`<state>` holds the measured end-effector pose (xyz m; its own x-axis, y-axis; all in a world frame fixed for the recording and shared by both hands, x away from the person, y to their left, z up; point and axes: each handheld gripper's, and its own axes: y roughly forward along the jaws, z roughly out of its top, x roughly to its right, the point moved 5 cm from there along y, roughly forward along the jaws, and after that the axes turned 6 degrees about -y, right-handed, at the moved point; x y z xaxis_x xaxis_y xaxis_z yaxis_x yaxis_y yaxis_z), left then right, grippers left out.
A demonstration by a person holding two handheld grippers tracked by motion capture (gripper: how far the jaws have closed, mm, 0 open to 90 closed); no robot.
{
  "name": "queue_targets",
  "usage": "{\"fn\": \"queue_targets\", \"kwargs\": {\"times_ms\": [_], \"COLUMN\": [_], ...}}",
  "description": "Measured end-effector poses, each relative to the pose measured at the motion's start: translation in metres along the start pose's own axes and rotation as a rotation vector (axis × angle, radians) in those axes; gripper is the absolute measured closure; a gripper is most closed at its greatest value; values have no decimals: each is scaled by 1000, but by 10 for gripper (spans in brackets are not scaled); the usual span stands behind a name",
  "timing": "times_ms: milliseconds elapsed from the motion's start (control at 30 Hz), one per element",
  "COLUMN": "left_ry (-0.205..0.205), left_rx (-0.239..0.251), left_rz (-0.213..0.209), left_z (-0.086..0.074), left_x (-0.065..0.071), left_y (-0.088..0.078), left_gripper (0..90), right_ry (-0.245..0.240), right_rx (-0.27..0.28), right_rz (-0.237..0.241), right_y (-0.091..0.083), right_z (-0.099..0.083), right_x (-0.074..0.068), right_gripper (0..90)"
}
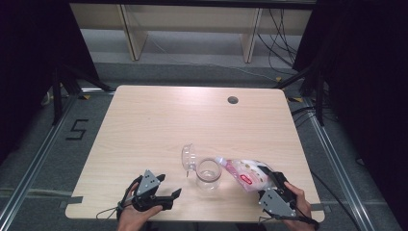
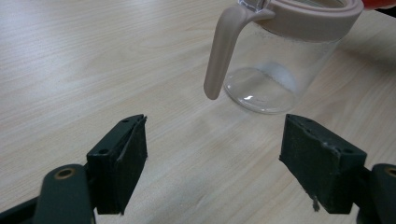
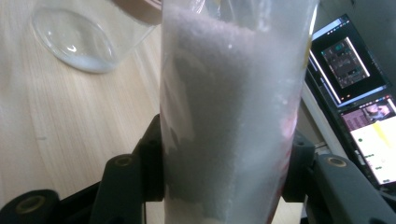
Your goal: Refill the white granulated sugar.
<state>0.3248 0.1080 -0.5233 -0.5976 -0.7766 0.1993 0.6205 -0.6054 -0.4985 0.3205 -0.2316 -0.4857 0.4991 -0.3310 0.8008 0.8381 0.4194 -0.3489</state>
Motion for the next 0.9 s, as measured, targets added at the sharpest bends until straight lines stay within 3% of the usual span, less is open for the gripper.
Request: {"fn": "queue_targets", "kwargs": {"times_ms": [33, 67, 133, 200, 233, 267, 300, 333, 433, 467, 533, 567, 600, 633, 667, 700, 767, 800, 867, 900], "left_ry": [-3, 0, 1, -17, -21, 2, -7, 2, 1, -7, -21, -5, -8, 2, -13, -13, -10, -19, -20, -17], "left_rx": [1, 1, -1, 7, 10, -3, 8, -1, 0, 5, 8, 6, 7, -6, -4, 1, 3, 0, 2, 3], "left_rz": [0, 0, 0, -2, -2, 0, -4, -2, -2, 1, 0, -4, -3, 5, 3, -3, -3, 0, 0, -5], "left_z": [0, 0, 0, 0, 0, 0, 0, 0, 0, 0, 0, 0, 0, 0, -1, -1, 0, 0, -1, 0], "left_x": [0, 0, 0, 1, 2, 0, 1, 0, 0, 0, 1, 1, 0, 0, 0, 0, 0, 0, 0, 0], "left_y": [0, 0, 0, 0, 1, 0, 1, 0, 0, 1, 2, 1, 1, 0, 1, 1, 1, 1, 1, 1], "left_gripper": [223, 224, 224, 224, 224, 225, 224, 224, 225, 225, 225, 225, 225, 225, 225, 225, 225, 225, 225, 225], "right_ry": [-11, -67, -51, -82, -63, -68, -92, -69, -76, -111, -114, -117, -96, -166, -133, -131, -183, -171, -217, -207], "right_rx": [1, 2, -13, -6, -16, -25, -22, -32, -33, -35, -33, -36, -45, -38, -46, -47, -47, -54, -55, -58], "right_rz": [-2, -11, -14, -14, -16, -18, -16, -18, -25, -24, -33, -26, -33, -45, -41, -42, -45, -46, -52, -47], "right_y": [0, 1, 0, 1, 1, 0, 1, 0, 1, 1, 2, 2, 2, 3, 3, 4, 5, 5, 5, 4], "right_z": [1, 2, 2, 3, 3, 3, 3, 3, 3, 3, 3, 3, 3, 4, 3, 3, 4, 3, 5, 5], "right_x": [-1, 1, -1, 0, -2, -3, -2, -3, -4, -2, -1, -1, -3, 1, -2, -2, -2, -4, -3, -4], "right_gripper": [489, 489, 489, 490, 489, 489, 490, 490, 490, 490, 490, 490, 491, 490, 491, 491, 492, 492, 492, 492]}}
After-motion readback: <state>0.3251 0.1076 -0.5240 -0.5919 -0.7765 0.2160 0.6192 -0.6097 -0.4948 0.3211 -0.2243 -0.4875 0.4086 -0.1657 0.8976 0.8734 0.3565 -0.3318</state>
